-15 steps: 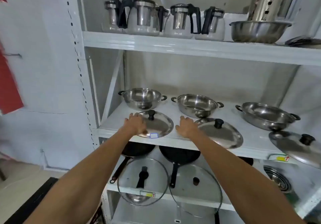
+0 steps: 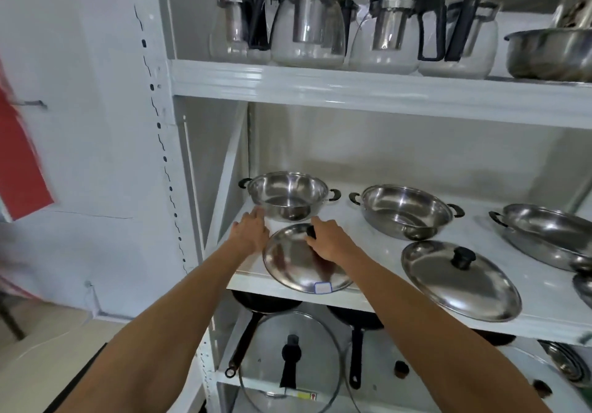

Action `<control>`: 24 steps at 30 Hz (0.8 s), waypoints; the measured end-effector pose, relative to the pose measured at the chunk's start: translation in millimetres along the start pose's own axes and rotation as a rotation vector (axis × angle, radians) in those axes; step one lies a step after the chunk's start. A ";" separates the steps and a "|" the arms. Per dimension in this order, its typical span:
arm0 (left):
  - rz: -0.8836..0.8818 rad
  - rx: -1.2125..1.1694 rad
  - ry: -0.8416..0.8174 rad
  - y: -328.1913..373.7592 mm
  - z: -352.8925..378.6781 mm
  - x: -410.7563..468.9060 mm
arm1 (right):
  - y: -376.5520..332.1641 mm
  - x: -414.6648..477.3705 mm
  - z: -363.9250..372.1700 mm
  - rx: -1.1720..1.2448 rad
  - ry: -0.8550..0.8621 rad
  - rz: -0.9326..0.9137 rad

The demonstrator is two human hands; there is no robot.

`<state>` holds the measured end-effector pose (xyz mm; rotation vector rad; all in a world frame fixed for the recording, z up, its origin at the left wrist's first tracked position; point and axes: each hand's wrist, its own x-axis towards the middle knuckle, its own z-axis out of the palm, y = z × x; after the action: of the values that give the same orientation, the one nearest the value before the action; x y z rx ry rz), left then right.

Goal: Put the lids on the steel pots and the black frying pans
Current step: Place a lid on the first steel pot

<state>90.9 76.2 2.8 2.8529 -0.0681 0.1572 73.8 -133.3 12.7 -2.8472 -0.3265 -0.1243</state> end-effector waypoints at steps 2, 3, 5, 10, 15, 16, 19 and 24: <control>0.053 -0.023 0.000 -1.8 -3.1 17.4 | 0.6 -0.5 -11.8 0.008 -0.006 -0.007; 0.076 -0.040 -0.010 -0.2 -5.5 26.9 | 1.4 -1.8 -21.2 0.003 -0.005 -0.010; 0.110 -0.080 -0.033 7.2 -10.5 42.7 | 4.2 -4.2 -45.8 -0.024 0.013 -0.006; 0.130 -0.084 -0.145 20.4 -15.7 58.5 | 10.6 -4.4 -104.7 -0.046 0.107 0.077; 0.159 -0.027 -0.195 13.1 -3.1 71.6 | 6.0 18.7 -127.1 -0.029 0.158 0.147; 0.170 -0.017 -0.205 13.8 -6.1 64.6 | 3.7 27.2 -128.1 -0.008 0.162 0.153; 0.196 0.027 -0.226 20.7 -20.5 34.3 | -7.9 52.8 -129.3 0.050 0.168 0.152; 0.270 0.131 -0.232 28.7 -32.3 1.5 | -25.7 84.9 -119.2 0.095 0.179 0.130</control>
<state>87.3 57.7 41.7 2.9668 -0.5095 -0.1211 143.8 -124.4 143.5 -2.7282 -0.1065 -0.3264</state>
